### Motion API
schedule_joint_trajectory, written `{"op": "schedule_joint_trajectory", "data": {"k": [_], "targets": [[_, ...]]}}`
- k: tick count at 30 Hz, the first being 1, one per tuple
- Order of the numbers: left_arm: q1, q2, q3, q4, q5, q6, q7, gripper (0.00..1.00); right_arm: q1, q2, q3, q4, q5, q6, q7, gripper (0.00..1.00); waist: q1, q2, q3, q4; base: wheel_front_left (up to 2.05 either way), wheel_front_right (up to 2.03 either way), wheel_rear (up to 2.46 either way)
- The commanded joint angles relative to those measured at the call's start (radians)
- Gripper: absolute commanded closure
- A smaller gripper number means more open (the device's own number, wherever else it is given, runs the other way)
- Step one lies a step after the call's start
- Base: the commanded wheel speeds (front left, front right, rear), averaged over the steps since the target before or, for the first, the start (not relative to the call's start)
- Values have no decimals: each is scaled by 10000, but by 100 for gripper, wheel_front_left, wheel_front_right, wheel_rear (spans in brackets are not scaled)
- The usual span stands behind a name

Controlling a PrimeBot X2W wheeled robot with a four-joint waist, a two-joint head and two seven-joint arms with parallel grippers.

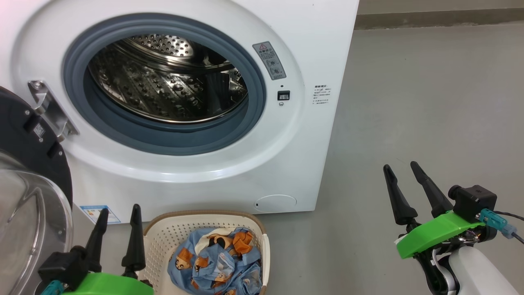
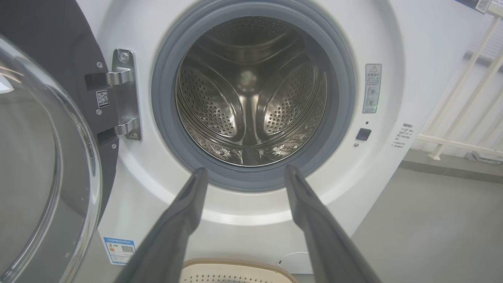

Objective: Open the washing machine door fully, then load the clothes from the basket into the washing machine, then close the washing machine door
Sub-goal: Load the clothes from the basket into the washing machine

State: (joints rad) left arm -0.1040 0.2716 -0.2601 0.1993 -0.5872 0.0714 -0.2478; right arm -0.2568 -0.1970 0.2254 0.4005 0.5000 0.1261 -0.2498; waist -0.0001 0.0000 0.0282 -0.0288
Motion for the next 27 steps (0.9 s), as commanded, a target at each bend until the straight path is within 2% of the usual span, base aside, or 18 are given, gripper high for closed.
{"op": "schedule_joint_trajectory", "data": {"k": [1, 27], "targets": [[-422, 265, 313, -229, -55, 49, -94, 0, -228, -77, 162, -233, -86, 46, -120, 0, 1, 0, -2, 6, 0, 0, 0], [-450, 321, 184, -106, -101, 108, -100, 0, -224, -132, 276, -234, -95, 46, -120, 0, 1, 0, 12, 21, 0, 0, 0]]}}
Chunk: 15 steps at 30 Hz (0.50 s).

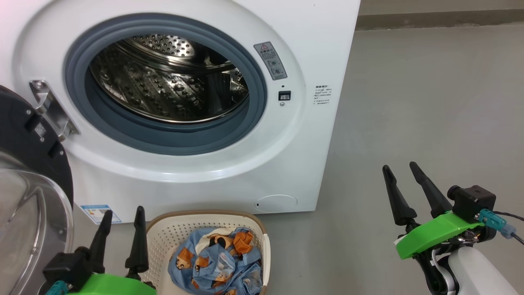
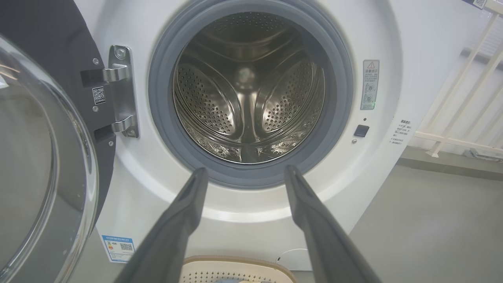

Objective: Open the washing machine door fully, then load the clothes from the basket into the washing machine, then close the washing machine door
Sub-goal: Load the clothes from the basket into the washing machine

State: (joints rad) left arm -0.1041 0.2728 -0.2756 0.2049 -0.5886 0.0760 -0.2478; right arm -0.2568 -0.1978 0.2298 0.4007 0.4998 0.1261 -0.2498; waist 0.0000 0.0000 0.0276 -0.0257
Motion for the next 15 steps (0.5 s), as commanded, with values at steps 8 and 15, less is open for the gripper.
{"op": "schedule_joint_trajectory", "data": {"k": [8, 15], "targets": [[-539, 310, 269, -86, -62, 100, -91, 0, -286, -127, 252, -262, -89, 46, -120, 0, 0, 0, 308, -130, 0, 0, 0], [-731, 334, 235, -95, -38, 181, -32, 0, -410, -80, 161, -318, -105, 46, -120, 0, 0, 0, 814, -309, 0, 0, 0]]}}
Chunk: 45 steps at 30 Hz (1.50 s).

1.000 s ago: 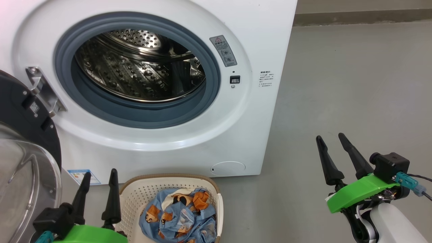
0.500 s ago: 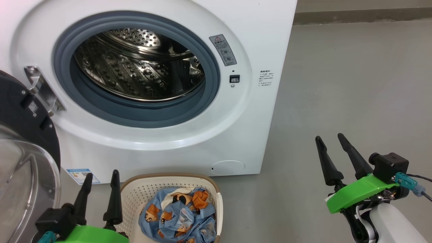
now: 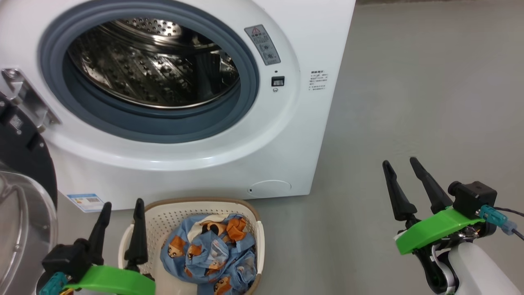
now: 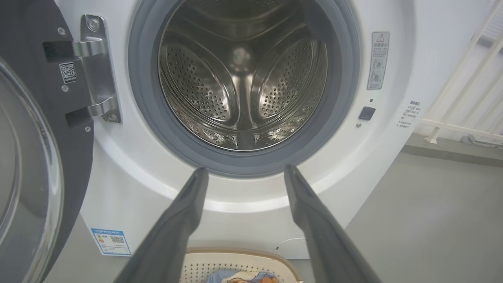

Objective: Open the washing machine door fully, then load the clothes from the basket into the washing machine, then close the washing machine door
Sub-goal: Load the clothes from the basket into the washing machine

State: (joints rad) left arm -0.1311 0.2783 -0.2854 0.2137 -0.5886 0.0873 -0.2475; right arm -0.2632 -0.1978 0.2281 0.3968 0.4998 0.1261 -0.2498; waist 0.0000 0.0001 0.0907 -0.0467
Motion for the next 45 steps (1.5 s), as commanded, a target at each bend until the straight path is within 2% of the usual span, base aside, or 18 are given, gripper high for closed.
{"op": "schedule_joint_trajectory", "data": {"k": [1, 9, 16, 29, 45], "targets": [[-496, 287, 332, -167, -40, 72, -25, 0, -367, -62, 164, -282, -108, 46, -120, 0, 0, -1, 259, -134, 0, 0, 0], [-830, 256, 243, 277, -142, -71, 43, 0, -561, 86, 83, -314, -130, 46, -120, 0, 0, -1, 767, -369, 0, 0, 0], [-1165, 108, 89, 1074, -339, -528, 17, 0, -764, 169, 12, -360, -141, 46, -120, 0, 0, -1, 1282, -575, 0, 0, 0], [-2914, -38, -562, 3938, -419, -1539, 598, 0, -1448, 471, -248, -753, -256, 46, -120, 0, 0, -1, 3372, -993, 0, 0, 0], [-5409, -218, -1049, 7629, -339, -2015, 718, 0, -2167, 698, -88, -1038, -410, 46, -120, 0, 0, -1, 5421, -1376, 0, 0, 0]]}}
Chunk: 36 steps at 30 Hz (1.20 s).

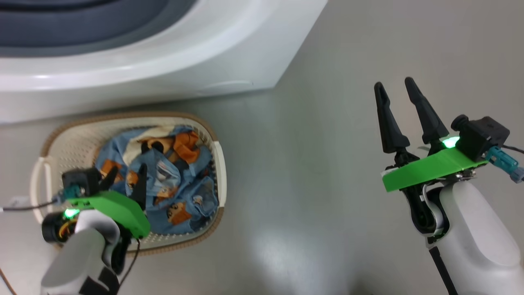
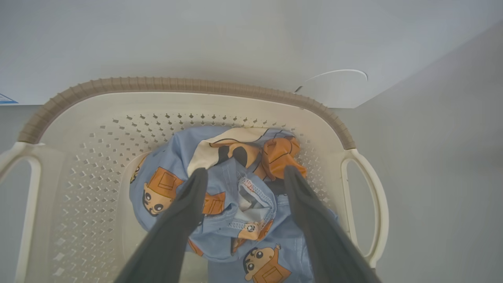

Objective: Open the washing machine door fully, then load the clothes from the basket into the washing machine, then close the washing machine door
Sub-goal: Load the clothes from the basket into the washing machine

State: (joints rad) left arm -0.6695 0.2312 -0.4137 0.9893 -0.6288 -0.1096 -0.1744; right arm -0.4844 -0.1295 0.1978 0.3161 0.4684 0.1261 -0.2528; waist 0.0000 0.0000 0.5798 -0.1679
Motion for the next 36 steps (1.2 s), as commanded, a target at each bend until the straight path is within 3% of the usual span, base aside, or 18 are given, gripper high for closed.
{"op": "schedule_joint_trajectory", "data": {"k": [1, 15, 22, 36], "targets": [[-193, 259, 184, 71, 101, -57, 6, 0, -1, 21, 235, -243, -97, 46, -90, 0, 0, 0, 673, -181, 0, 0, 0], [-2414, 680, 88, 2444, 122, -13, 606, 0, -774, 303, 572, -598, -71, 46, -90, 0, 0, 0, 2642, -921, 0, 0, 0], [-2860, 1125, 126, 2758, 6, -59, 886, 0, -809, 489, 493, -734, 7, 46, -90, 0, 0, 0, 3262, -1306, 0, 0, 0], [-3363, 1102, -177, 2802, -243, -203, 1012, 0, -890, 652, 584, -801, -16, 46, -90, 0, 0, 0, 3605, -1545, 0, 0, 0]]}}
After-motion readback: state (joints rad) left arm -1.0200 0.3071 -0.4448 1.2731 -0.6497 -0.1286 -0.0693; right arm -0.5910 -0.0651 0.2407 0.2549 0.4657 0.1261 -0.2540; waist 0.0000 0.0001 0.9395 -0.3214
